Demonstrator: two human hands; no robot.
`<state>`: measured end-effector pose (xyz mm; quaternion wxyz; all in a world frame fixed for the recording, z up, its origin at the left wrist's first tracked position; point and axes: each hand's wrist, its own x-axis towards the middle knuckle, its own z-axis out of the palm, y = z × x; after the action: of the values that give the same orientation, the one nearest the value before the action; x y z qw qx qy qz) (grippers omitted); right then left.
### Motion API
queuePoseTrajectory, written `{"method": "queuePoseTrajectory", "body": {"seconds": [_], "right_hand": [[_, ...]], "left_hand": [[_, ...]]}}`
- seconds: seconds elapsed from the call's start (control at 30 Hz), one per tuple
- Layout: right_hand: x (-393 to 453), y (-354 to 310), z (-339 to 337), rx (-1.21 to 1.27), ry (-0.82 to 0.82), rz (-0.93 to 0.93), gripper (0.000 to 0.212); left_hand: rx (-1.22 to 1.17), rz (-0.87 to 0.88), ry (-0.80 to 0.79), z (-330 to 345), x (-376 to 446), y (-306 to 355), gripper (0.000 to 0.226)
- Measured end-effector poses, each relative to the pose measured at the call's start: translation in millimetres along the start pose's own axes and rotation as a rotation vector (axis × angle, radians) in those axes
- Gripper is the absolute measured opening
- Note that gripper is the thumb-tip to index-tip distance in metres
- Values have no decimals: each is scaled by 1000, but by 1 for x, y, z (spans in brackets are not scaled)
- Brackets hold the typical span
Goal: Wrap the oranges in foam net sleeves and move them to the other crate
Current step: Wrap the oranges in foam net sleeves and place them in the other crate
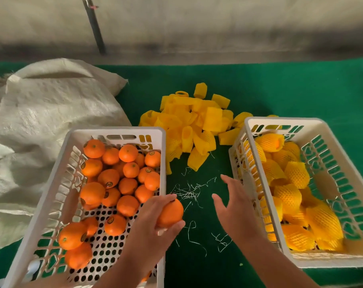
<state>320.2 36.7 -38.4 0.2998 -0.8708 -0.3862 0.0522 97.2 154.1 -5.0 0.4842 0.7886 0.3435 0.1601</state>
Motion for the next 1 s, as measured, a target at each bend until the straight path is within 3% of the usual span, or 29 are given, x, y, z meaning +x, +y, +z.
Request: {"method": "queuePoseTrajectory", "body": {"seconds": [0.1,0.2,0.33,0.47,0.63,0.83,0.93,1.0], "right_hand": [[22,7,16,-37,-116,26,54],[51,13,32,-43,-233,55,48],[93,18,54,-54,-375,73,41],[138,9,79,-11,-462,73,44],[198,-22,112,21,-389,64,67],[242,-26,147,-279,-530,119,42],[237,-24,144,-231,-498,108,50],[223,-24,127,-274,-455,1,48]], "left_hand": [[296,139,-75,9,7,-5,61],[443,257,-142,19,16,-8,60],[481,333,-259,34,30,-10,61],[562,430,-258,36,46,-13,59],[662,508,-262,36,58,-11,61],[741,477,-277,33,64,-8,70],[695,400,-235,28,69,-2,76],[649,424,-228,28,66,-2,66]]}}
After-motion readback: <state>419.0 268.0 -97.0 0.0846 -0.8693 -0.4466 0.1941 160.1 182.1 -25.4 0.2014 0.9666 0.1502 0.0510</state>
